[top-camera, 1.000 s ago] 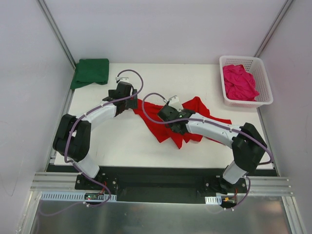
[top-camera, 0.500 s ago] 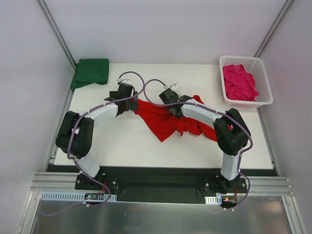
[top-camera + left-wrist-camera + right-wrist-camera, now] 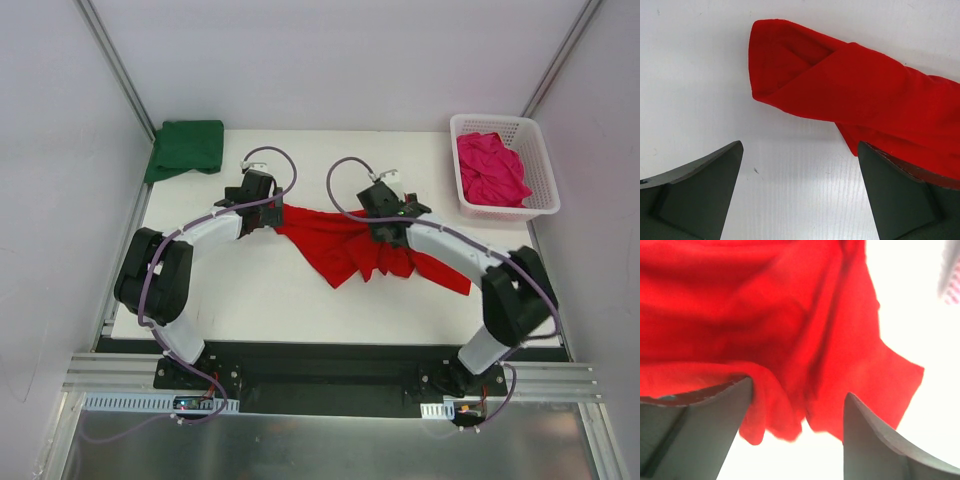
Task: Fold and stack the t-shirts
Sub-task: Flatten out the tshirt
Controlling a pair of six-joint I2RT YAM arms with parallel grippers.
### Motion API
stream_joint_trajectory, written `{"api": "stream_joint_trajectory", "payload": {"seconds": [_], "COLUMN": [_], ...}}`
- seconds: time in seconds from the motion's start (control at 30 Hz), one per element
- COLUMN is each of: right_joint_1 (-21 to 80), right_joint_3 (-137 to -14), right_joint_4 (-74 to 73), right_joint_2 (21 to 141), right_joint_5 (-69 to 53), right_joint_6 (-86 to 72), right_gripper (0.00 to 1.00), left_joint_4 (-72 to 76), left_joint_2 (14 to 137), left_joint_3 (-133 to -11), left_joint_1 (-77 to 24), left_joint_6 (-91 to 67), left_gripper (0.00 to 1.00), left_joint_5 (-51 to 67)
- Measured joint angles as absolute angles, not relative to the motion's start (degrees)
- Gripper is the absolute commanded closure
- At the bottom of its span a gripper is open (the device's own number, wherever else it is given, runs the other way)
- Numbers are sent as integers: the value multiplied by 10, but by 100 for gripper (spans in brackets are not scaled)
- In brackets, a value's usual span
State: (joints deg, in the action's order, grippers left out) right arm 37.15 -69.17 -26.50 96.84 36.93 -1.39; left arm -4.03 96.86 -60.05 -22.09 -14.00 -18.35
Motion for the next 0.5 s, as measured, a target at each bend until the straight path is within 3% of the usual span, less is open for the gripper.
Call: {"api": "stream_joint_trajectory", "payload": {"seconds": [0.3,0.5], "right_joint_1": [401,419], "right_joint_3": [-604,-534], "right_joint_4": [-315,-332], "right_joint_2": [728,656], "right_joint_5": [350,321], "right_joint_6": [-68,-107], "right_gripper": [23,23], "left_joint_4": [-39,-39], "left_joint_2": [969,969], "left_joint_3": [-601,-601], "left_joint_1": [-221,-221], "left_joint_6": [-140,-140], "left_gripper": [1,1], "left_joint_5": [-180,-180]}}
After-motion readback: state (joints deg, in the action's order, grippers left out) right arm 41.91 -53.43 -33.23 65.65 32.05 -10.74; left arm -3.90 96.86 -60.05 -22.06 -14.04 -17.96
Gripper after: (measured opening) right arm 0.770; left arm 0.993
